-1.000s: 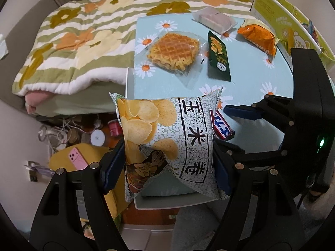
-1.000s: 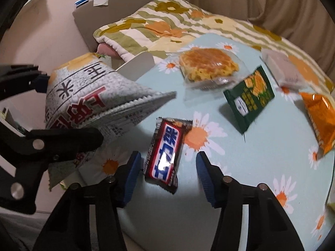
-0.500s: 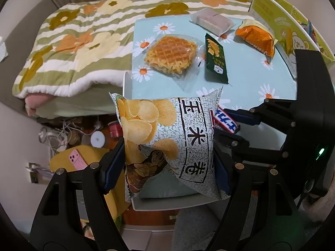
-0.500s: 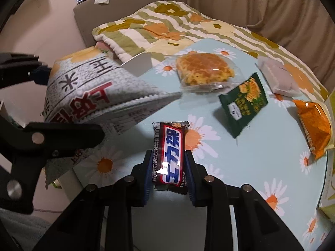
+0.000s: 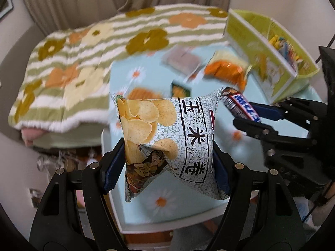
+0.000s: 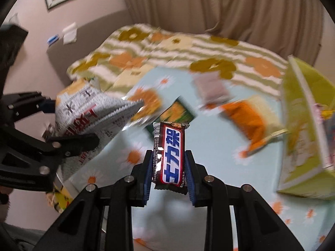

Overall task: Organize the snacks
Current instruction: 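Carry both snacks into the cardboard box and open both grippers to release them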

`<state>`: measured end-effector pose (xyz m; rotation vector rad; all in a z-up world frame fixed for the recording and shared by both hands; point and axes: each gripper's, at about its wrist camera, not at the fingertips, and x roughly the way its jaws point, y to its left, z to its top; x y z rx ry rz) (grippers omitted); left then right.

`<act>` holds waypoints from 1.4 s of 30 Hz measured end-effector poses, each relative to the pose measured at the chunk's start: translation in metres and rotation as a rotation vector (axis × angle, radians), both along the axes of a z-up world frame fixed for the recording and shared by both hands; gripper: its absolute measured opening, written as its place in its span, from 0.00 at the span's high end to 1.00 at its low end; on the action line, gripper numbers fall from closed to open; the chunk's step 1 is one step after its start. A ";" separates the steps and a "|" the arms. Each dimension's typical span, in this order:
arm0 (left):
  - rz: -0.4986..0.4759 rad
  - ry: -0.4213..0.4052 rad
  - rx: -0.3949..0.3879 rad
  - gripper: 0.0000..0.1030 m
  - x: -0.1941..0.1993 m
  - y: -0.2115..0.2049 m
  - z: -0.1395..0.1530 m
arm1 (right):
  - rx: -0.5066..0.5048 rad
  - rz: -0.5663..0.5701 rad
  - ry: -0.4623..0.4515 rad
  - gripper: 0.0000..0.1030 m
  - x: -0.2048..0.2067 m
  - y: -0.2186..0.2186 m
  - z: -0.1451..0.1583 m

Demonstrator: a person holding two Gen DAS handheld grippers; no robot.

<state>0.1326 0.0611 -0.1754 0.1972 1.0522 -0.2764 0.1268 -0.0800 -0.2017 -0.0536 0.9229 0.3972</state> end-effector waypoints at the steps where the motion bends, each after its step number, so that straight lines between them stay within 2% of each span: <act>1: -0.010 -0.015 -0.005 0.31 0.005 -0.012 0.008 | 0.006 -0.019 -0.015 0.74 0.003 -0.013 0.012; 11: -0.032 -0.116 -0.063 0.31 0.050 -0.124 0.066 | 0.037 -0.090 -0.143 0.74 0.024 -0.129 0.100; 16: -0.067 -0.149 -0.095 0.31 0.066 -0.195 0.082 | 0.028 -0.130 -0.184 0.74 0.033 -0.188 0.122; 22: -0.082 -0.101 -0.129 0.30 0.089 -0.272 0.077 | 0.044 -0.199 -0.155 0.74 0.052 -0.256 0.129; 30: -0.074 -0.015 -0.158 0.29 0.120 -0.324 0.058 | 0.076 -0.249 -0.116 0.74 0.063 -0.308 0.122; 33: -0.075 -0.017 -0.128 0.21 0.130 -0.337 0.055 | 0.083 -0.266 -0.109 0.74 0.065 -0.318 0.119; 36: -0.091 -0.017 -0.071 0.00 0.139 -0.350 0.049 | 0.094 -0.288 -0.100 0.74 0.068 -0.328 0.116; 40: -0.099 -0.003 -0.055 0.00 0.144 -0.351 0.043 | 0.102 -0.306 -0.076 0.74 0.072 -0.334 0.111; 42: -0.094 0.012 -0.075 0.00 0.144 -0.344 0.040 | 0.109 -0.315 -0.064 0.74 0.075 -0.337 0.107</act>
